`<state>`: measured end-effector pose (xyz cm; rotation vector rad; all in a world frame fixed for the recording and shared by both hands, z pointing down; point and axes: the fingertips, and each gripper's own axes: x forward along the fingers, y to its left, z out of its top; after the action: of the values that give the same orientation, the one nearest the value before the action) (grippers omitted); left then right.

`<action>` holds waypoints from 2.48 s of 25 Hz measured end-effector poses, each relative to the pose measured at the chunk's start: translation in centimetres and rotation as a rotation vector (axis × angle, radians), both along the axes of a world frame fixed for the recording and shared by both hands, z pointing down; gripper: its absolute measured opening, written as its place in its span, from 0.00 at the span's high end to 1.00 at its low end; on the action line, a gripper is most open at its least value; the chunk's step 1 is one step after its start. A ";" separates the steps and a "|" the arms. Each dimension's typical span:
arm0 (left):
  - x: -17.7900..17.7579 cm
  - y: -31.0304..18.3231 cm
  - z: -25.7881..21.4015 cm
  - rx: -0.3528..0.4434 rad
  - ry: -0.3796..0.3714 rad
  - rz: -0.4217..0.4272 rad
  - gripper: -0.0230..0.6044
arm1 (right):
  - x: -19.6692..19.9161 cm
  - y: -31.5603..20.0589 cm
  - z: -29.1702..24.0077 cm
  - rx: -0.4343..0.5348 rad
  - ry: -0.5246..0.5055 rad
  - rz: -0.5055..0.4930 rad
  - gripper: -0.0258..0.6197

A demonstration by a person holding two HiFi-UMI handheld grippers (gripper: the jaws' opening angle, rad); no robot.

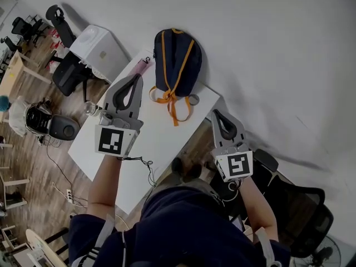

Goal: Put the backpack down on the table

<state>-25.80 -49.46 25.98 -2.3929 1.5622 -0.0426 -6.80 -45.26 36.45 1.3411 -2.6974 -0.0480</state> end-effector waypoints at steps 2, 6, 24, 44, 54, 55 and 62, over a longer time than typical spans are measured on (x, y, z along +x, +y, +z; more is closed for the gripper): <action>-0.6 1.2 0.5 -0.009 0.014 -0.021 0.96 | 0.1 0.4 -0.2 0.008 0.000 0.001 0.96; -1.4 3.8 1.0 -0.015 0.027 -0.061 0.96 | 0.5 1.5 -0.5 0.012 -0.001 0.009 0.96; -3.8 10.9 5.3 -0.042 0.009 -0.242 0.96 | 2.9 4.4 -0.9 0.047 -0.004 0.071 0.96; -4.4 12.5 8.0 -0.061 -0.008 -0.326 0.96 | 4.1 5.6 1.1 0.004 0.043 0.163 0.96; -4.0 12.7 8.2 -0.072 0.022 -0.310 0.96 | 3.7 5.8 0.8 0.040 0.061 0.169 0.97; -4.0 12.7 8.2 -0.075 0.027 -0.308 0.96 | 3.7 5.8 0.9 0.040 0.059 0.171 0.97; -3.5 12.6 8.1 -0.076 0.026 -0.296 0.96 | 3.7 5.6 1.1 0.039 0.074 0.164 0.97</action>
<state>-29.29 -36.84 34.12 -2.2028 1.9470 -0.1339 -3.06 -39.69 37.51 1.5349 -2.5296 -0.1322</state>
